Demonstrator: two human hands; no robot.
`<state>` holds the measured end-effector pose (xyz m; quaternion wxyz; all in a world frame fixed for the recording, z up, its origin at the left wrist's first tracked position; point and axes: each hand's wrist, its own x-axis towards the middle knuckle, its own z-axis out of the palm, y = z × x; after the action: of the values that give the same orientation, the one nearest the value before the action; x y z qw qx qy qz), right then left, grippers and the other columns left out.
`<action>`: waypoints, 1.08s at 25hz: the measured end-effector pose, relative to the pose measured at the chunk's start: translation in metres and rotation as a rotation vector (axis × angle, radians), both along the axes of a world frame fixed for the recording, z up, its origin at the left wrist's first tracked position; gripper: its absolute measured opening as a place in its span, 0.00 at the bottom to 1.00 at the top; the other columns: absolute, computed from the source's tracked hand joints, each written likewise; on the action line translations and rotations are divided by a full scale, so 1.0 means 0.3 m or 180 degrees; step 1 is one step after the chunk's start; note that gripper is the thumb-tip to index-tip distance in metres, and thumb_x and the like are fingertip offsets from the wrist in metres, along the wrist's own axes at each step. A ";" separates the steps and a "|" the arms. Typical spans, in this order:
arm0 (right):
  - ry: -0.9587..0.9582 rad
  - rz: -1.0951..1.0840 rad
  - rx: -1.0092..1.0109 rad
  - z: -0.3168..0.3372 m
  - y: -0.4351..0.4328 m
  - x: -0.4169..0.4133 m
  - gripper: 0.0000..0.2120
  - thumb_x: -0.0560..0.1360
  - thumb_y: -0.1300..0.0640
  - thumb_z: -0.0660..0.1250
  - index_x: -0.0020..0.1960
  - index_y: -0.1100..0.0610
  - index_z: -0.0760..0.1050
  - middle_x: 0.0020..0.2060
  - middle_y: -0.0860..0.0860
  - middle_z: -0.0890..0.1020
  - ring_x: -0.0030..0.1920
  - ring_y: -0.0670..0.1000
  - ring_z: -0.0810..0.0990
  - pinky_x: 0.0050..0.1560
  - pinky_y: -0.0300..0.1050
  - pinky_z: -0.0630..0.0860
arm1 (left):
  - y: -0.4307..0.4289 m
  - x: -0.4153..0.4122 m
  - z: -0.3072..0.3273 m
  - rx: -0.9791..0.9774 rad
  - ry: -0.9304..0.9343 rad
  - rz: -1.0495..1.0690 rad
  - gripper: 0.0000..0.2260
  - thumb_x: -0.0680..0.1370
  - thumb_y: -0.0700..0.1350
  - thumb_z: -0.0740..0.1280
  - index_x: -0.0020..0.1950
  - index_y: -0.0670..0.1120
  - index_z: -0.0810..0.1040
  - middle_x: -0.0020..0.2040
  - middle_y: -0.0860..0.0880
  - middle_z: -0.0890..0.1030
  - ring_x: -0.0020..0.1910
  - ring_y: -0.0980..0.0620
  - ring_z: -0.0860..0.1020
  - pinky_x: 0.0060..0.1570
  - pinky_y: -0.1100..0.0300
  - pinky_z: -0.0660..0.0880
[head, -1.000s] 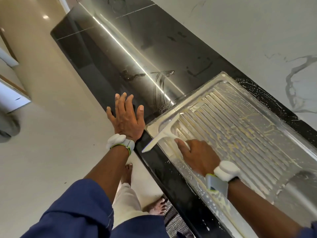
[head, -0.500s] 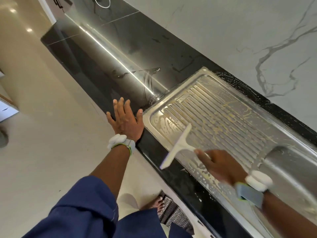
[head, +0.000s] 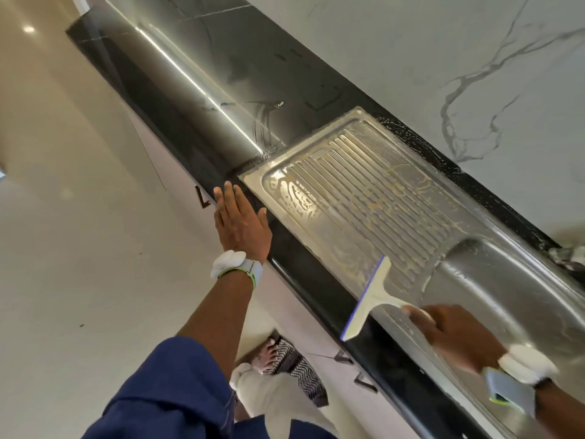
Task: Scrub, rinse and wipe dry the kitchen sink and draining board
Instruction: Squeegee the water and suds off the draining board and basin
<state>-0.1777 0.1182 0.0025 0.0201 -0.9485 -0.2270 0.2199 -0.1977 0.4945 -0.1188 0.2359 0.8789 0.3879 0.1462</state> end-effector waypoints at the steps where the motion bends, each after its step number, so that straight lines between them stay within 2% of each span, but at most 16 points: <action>1: 0.0006 0.0030 0.0028 0.002 0.042 0.006 0.35 0.74 0.26 0.45 0.36 0.53 0.76 0.26 0.49 0.76 0.30 0.49 0.76 0.35 0.43 0.70 | -0.039 -0.023 0.005 -0.0051 0.0031 0.0009 0.34 0.83 0.53 0.65 0.82 0.38 0.56 0.83 0.41 0.56 0.83 0.39 0.51 0.77 0.43 0.60; 3: -0.0026 0.0082 0.0267 -0.018 0.192 0.035 0.34 0.77 0.30 0.49 0.33 0.57 0.73 0.26 0.50 0.75 0.32 0.54 0.76 0.36 0.47 0.68 | -0.113 -0.074 0.016 -0.0146 0.0155 0.0028 0.35 0.83 0.55 0.63 0.83 0.38 0.55 0.84 0.41 0.54 0.83 0.40 0.50 0.76 0.41 0.61; 7: -0.0059 0.0082 0.0589 -0.101 0.353 0.081 0.31 0.78 0.30 0.51 0.28 0.51 0.66 0.25 0.48 0.70 0.35 0.60 0.74 0.38 0.50 0.68 | -0.187 -0.129 0.040 -0.0286 0.0530 -0.0034 0.35 0.85 0.57 0.60 0.84 0.39 0.52 0.85 0.43 0.50 0.84 0.41 0.49 0.76 0.41 0.59; 9: 0.0031 0.0234 0.0495 -0.107 0.224 0.059 0.31 0.78 0.29 0.50 0.28 0.51 0.67 0.25 0.48 0.69 0.33 0.57 0.72 0.38 0.49 0.67 | -0.222 -0.145 0.054 -0.0320 0.0594 -0.0034 0.36 0.85 0.57 0.60 0.84 0.40 0.50 0.85 0.44 0.48 0.84 0.41 0.48 0.77 0.43 0.59; 11: 0.0158 0.0454 0.0381 -0.102 0.016 0.039 0.32 0.76 0.28 0.49 0.30 0.52 0.70 0.24 0.47 0.71 0.30 0.51 0.72 0.36 0.47 0.67 | -0.254 -0.156 0.061 -0.0387 0.0615 0.0006 0.36 0.85 0.57 0.60 0.84 0.40 0.49 0.85 0.44 0.47 0.84 0.41 0.47 0.77 0.44 0.59; 13: 0.0227 0.0622 0.0114 -0.052 -0.219 0.054 0.35 0.72 0.22 0.44 0.32 0.49 0.73 0.23 0.46 0.74 0.26 0.43 0.71 0.34 0.42 0.67 | -0.323 -0.161 0.074 -0.0469 0.0626 0.0160 0.35 0.85 0.56 0.60 0.84 0.40 0.49 0.85 0.44 0.47 0.84 0.42 0.46 0.77 0.43 0.60; 15: 0.0150 0.0632 -0.0054 0.002 -0.353 0.124 0.40 0.68 0.18 0.40 0.33 0.48 0.74 0.25 0.45 0.77 0.26 0.42 0.74 0.35 0.42 0.70 | -0.368 -0.155 0.081 -0.0564 0.0701 0.0295 0.33 0.86 0.54 0.59 0.84 0.41 0.49 0.85 0.45 0.48 0.84 0.41 0.46 0.75 0.42 0.62; 18: 0.0150 0.0970 0.0185 0.027 -0.337 0.237 0.37 0.73 0.24 0.45 0.33 0.54 0.73 0.25 0.49 0.77 0.26 0.47 0.74 0.33 0.43 0.69 | -0.454 -0.135 0.097 -0.0587 0.0896 0.0525 0.30 0.87 0.51 0.57 0.84 0.42 0.49 0.85 0.47 0.47 0.84 0.42 0.46 0.72 0.40 0.65; 21: 0.0082 0.1405 0.0515 -0.032 -0.128 0.212 0.35 0.77 0.28 0.48 0.32 0.57 0.70 0.25 0.51 0.74 0.27 0.50 0.73 0.35 0.48 0.71 | -0.460 -0.119 0.110 -0.0497 0.1154 0.0567 0.29 0.87 0.51 0.57 0.84 0.42 0.50 0.85 0.49 0.48 0.83 0.43 0.47 0.70 0.38 0.66; 24: 0.0051 0.1771 0.0307 -0.072 -0.082 0.249 0.35 0.76 0.26 0.47 0.32 0.55 0.71 0.26 0.49 0.73 0.30 0.51 0.74 0.37 0.48 0.72 | -0.457 -0.109 0.137 -0.0485 0.1413 0.0620 0.29 0.87 0.51 0.57 0.84 0.43 0.51 0.85 0.49 0.48 0.83 0.43 0.47 0.71 0.35 0.63; 27: 0.0007 0.1742 0.0025 -0.031 -0.209 0.381 0.37 0.73 0.23 0.46 0.31 0.54 0.69 0.25 0.49 0.73 0.31 0.52 0.76 0.40 0.50 0.75 | -0.429 -0.102 0.171 -0.0597 0.1521 0.0532 0.31 0.86 0.52 0.60 0.84 0.43 0.51 0.85 0.49 0.48 0.83 0.42 0.47 0.72 0.32 0.61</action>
<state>-0.0634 0.0556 -0.0069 -0.0362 -0.8516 -0.4756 0.2172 -0.2284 0.3659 -0.0675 0.2051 0.8278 0.5156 -0.0830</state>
